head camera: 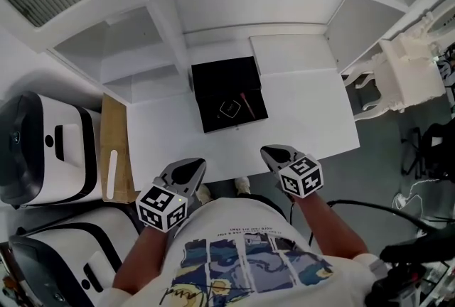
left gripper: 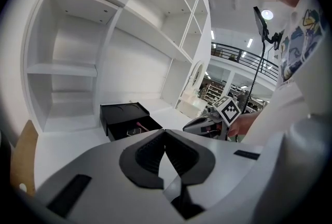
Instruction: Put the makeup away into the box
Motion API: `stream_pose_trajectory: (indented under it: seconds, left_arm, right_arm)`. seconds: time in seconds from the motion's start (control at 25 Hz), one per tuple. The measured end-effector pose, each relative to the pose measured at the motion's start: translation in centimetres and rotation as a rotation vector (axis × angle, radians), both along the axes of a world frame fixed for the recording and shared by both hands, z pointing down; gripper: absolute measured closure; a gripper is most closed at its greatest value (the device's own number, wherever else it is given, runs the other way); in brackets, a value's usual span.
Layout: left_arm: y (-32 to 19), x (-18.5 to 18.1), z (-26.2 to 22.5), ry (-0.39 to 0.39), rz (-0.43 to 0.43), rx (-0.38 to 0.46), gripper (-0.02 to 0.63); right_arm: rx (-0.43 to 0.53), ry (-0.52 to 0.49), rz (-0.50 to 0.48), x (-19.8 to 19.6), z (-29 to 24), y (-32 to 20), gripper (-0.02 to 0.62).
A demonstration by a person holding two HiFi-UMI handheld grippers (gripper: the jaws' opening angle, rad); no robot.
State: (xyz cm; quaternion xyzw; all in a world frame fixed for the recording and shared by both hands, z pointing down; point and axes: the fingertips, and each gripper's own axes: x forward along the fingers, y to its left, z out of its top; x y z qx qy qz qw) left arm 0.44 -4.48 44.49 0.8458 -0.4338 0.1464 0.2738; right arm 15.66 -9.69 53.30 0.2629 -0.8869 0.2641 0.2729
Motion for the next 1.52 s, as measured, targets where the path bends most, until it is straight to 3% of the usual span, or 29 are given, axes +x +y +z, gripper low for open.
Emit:
stream_pose_trajectory:
  seconds: [1.08,1.52]
  left_arm:
    - [1.0,-2.1,0.7,0.005,0.036,-0.025,0.592]
    - [0.8,-1.2,0.8,0.002,0.046,-0.02,0.592]
  right_arm:
    - [0.093,-0.031,-0.052,-4.9,-2.8,1.7,0.569]
    - [0.108,-0.029,-0.067,-4.5,-2.7,2.0,0.569]
